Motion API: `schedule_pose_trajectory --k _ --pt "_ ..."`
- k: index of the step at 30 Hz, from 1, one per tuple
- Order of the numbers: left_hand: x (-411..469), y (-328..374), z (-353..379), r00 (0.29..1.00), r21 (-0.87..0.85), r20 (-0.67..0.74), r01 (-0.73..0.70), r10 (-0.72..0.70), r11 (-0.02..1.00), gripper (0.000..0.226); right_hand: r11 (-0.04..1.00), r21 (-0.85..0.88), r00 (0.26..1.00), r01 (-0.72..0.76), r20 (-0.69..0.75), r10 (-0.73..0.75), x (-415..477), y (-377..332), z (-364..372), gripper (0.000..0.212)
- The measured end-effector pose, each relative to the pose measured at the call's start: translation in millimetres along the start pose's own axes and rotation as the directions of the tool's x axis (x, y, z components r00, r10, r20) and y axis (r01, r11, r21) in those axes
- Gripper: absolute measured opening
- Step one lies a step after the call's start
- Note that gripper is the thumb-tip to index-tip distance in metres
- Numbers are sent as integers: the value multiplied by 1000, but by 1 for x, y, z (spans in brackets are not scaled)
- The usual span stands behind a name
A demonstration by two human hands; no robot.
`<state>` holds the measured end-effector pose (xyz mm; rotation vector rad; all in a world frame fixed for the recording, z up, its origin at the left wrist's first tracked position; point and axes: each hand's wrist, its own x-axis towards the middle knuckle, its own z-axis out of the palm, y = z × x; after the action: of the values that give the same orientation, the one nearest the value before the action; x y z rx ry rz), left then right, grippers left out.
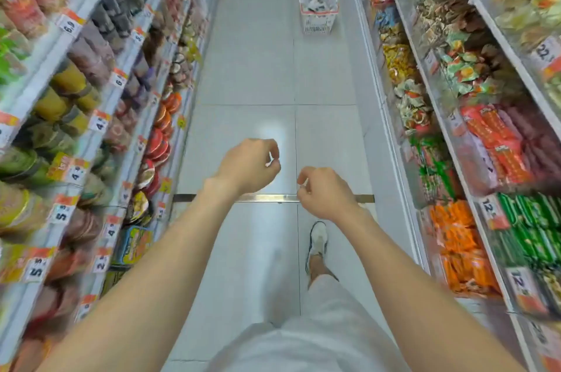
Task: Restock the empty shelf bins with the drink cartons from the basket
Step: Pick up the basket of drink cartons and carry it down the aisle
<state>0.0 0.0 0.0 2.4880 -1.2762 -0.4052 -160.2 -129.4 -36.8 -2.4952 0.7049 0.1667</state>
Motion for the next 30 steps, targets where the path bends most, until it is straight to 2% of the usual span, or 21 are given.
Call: schedule_pose_trajectory --k 3,10,14,20,24,30 --pt "71 1 13 997 -13 69 24 -23 1000 16 999 36 999 -40 -15 41 57 36 -9 28" --pt "231 4 11 959 0 280 53 -51 999 14 968 216 991 -125 76 111 188 104 -58 31" --pt "305 -8 -4 957 -69 279 102 -79 992 16 937 297 980 -186 119 157 272 115 -89 31" --pt "445 -76 -29 955 -97 252 185 -155 978 17 950 280 980 -136 176 89 442 108 -122 28" --pt "564 -135 -56 965 -140 211 189 -157 972 17 960 246 979 -131 183 86 579 92 -147 27" --pt "731 -206 -122 955 -128 273 155 -115 979 20 953 224 963 -203 223 152 755 57 -210 26"
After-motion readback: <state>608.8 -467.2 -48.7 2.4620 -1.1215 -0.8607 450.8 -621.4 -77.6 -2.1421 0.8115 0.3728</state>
